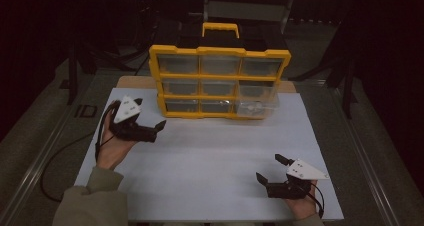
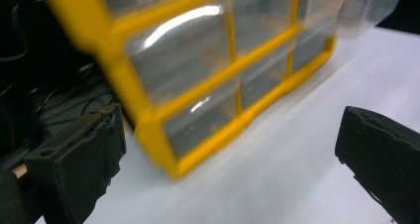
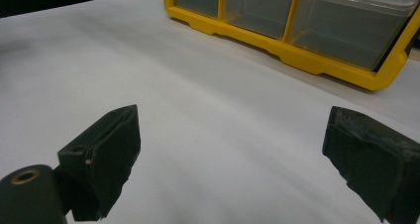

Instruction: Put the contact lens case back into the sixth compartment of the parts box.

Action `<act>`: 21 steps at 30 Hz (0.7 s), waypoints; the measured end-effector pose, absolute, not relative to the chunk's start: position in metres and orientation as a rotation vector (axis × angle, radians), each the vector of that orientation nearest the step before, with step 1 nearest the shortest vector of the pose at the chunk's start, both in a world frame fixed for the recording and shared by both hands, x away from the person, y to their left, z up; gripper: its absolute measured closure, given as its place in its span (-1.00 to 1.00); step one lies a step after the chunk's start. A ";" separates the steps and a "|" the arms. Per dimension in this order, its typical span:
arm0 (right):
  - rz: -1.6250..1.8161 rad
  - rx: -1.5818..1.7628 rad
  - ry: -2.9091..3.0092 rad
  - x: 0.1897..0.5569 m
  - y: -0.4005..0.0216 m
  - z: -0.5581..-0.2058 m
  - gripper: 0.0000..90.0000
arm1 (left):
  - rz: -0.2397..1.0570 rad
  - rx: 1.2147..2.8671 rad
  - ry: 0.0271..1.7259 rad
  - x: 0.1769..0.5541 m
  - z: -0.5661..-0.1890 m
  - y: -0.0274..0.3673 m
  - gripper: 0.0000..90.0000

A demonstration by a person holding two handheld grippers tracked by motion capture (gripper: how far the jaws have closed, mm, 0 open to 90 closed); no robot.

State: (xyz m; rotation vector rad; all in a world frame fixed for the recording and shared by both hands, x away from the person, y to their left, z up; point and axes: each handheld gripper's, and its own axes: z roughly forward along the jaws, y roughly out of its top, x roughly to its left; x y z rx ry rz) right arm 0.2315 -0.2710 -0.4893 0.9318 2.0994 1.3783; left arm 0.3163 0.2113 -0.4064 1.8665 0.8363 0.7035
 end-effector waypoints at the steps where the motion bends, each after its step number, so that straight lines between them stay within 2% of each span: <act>1: 1.378 0.931 2.098 0.232 -0.271 -0.490 -0.83 | 0.696 1.850 0.849 0.312 -0.413 0.216 -1.00; 10: 1.379 0.924 2.088 0.233 -0.269 -0.491 -0.83 | 0.706 1.792 0.932 0.282 -0.455 0.246 -1.00; 21: 1.369 0.931 2.046 0.236 -0.275 -0.490 -0.83 | 0.703 1.772 0.931 0.258 -0.483 0.254 -1.00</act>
